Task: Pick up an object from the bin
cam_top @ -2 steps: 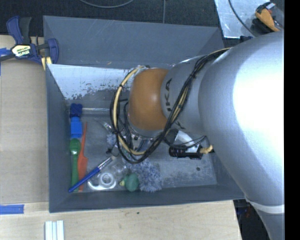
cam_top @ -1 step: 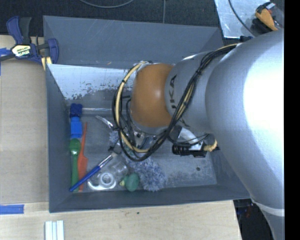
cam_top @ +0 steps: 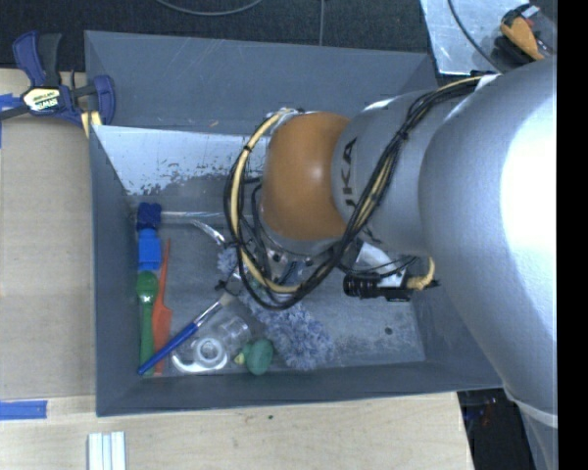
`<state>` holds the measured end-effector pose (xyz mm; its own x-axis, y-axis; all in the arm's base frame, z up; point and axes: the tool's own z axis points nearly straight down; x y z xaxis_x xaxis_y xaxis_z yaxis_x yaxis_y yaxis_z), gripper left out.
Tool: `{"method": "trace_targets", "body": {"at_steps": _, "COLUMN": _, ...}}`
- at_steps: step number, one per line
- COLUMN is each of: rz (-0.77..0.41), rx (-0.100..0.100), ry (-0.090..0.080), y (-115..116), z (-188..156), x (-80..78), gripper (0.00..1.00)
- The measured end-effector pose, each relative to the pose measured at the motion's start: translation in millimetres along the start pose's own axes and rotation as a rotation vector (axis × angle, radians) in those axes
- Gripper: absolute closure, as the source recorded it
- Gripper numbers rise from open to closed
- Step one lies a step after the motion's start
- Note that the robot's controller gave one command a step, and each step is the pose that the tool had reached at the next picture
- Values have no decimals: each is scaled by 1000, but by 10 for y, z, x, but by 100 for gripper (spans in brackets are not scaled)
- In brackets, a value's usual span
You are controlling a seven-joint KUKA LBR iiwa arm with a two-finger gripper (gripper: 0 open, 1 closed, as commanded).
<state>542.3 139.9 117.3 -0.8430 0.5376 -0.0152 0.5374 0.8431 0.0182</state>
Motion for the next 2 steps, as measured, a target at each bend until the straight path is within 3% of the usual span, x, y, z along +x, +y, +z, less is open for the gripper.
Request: {"method": "trace_targets", "body": {"at_steps": 2, "rz": -2, "rx": -3, "ry": -3, "y": 11, "z": -399, "x": -18, "gripper": 100}}
